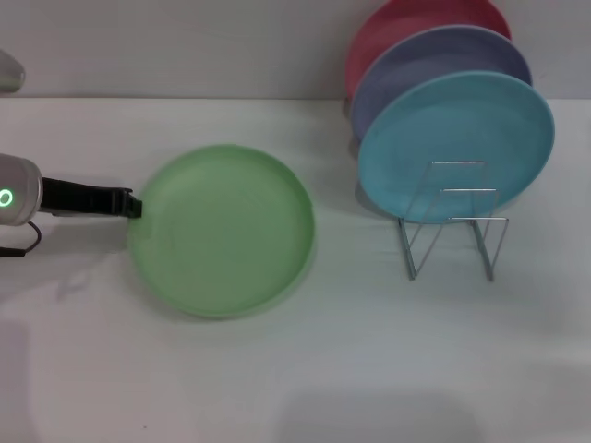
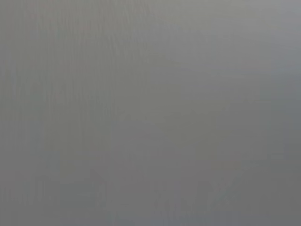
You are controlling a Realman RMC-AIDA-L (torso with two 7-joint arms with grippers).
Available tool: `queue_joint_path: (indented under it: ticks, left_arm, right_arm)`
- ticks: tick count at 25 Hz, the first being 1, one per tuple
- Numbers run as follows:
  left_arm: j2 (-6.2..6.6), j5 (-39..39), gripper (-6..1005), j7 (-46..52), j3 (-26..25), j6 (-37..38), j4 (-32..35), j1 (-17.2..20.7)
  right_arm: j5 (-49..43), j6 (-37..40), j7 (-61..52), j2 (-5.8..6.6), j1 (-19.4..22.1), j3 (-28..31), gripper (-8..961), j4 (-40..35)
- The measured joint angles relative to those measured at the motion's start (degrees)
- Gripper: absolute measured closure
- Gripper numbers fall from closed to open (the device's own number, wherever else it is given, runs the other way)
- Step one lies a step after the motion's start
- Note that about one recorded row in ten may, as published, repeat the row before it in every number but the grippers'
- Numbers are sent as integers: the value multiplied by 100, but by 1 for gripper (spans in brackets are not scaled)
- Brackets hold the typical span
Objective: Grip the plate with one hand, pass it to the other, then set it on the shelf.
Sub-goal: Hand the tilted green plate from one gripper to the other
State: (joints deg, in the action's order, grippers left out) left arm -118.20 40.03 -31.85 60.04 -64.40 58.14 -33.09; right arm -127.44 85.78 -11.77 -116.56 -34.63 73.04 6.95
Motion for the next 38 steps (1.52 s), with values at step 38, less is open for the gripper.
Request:
queue_joint_path:
  ticks: [38]
  left_arm:
    - [17,2123,948,-69,3737,8843,-420,1467]
  right_arm:
    - [0,-162,14,-16,-30,0,321,9]
